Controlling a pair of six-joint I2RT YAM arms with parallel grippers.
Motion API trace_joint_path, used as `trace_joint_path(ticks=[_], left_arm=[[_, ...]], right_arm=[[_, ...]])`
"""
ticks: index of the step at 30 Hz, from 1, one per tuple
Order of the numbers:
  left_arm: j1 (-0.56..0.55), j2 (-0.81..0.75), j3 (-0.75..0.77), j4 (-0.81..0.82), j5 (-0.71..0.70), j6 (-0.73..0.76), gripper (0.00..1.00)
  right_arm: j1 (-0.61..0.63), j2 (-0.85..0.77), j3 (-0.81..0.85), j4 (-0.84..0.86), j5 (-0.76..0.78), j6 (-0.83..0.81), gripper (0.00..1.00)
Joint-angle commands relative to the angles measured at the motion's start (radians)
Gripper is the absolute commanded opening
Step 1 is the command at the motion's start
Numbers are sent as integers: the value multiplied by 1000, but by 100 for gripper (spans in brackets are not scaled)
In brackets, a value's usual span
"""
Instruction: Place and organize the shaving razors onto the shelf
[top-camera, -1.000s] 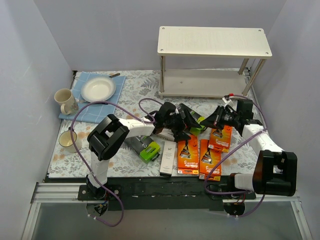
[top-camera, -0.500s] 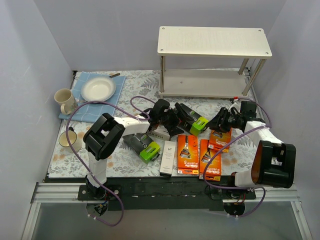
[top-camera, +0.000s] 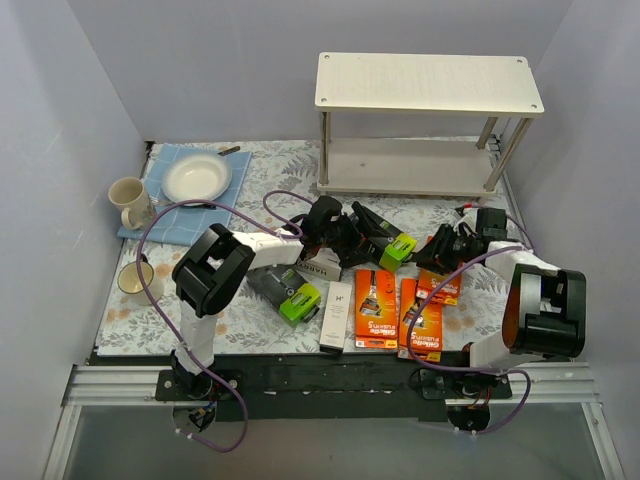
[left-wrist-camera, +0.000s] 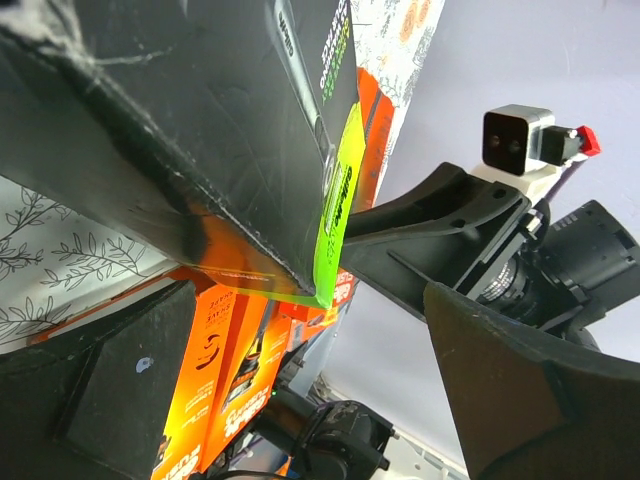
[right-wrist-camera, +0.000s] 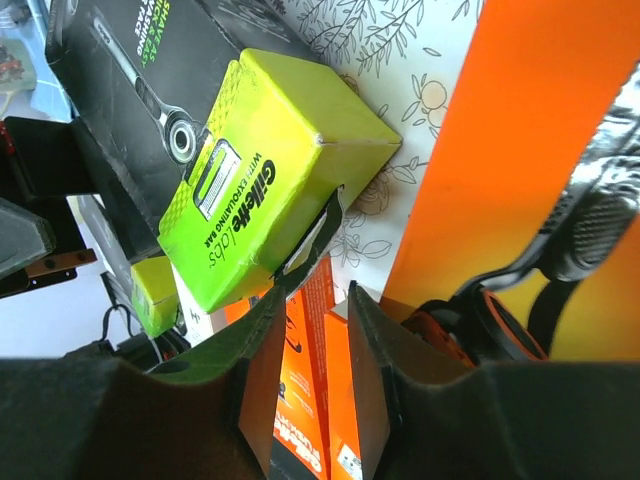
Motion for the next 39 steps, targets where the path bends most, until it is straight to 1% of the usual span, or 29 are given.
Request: trace_joint_path(ticks=[1, 6, 8, 9, 10, 12, 13, 17, 23, 24, 25, 29, 32, 36, 39], left_arm=[[6, 38, -18, -69, -42, -196, 98], [5, 41, -38, -60, -34, -200, 98], [6, 41, -47, -55, -34, -200, 98], [6, 39, -50, -54, -36, -197, 98], [6, 39, -54, -52, -34, -196, 98], [6, 35, -59, -55, -44, -193, 98], [6, 31, -61, -58, -45, -187, 98], [6, 21, -74, -52, -51, -180, 98], [5, 21, -70, -41, -54, -150, 98], [0, 19, -68, -43, -56, -144, 98], [-3, 13, -67, -47, -60, -136, 98], [-29, -4, -74, -67, -70, -131, 98], [-43, 11, -59, -75, -74, -137, 98], [-64, 59, 10, -90, -68, -173, 98], [-93, 91, 70, -107, -67, -199, 98]], right_arm=[[-5, 26, -32, 61, -13, 44, 40], [-5, 75, -61, 201, -94, 124, 40], [-5, 92, -67, 222, -117, 154, 35], [-5, 107, -70, 273, -140, 164, 33], [-5, 113, -73, 292, -154, 185, 26], [-5, 122, -81, 323, -200, 202, 21], [-5, 121, -81, 334, -211, 213, 18], [-3, 83, -92, 354, -257, 295, 14], [-5, -2, -112, 345, -258, 328, 8], [-5, -22, -115, 341, -252, 328, 6], [-8, -31, -116, 335, -246, 325, 1], [-31, -71, -126, 317, -228, 316, 1], [-61, -103, -116, 282, -223, 305, 1], [-107, -131, -101, 252, -225, 309, 1], [-137, -151, -109, 265, -228, 331, 1]])
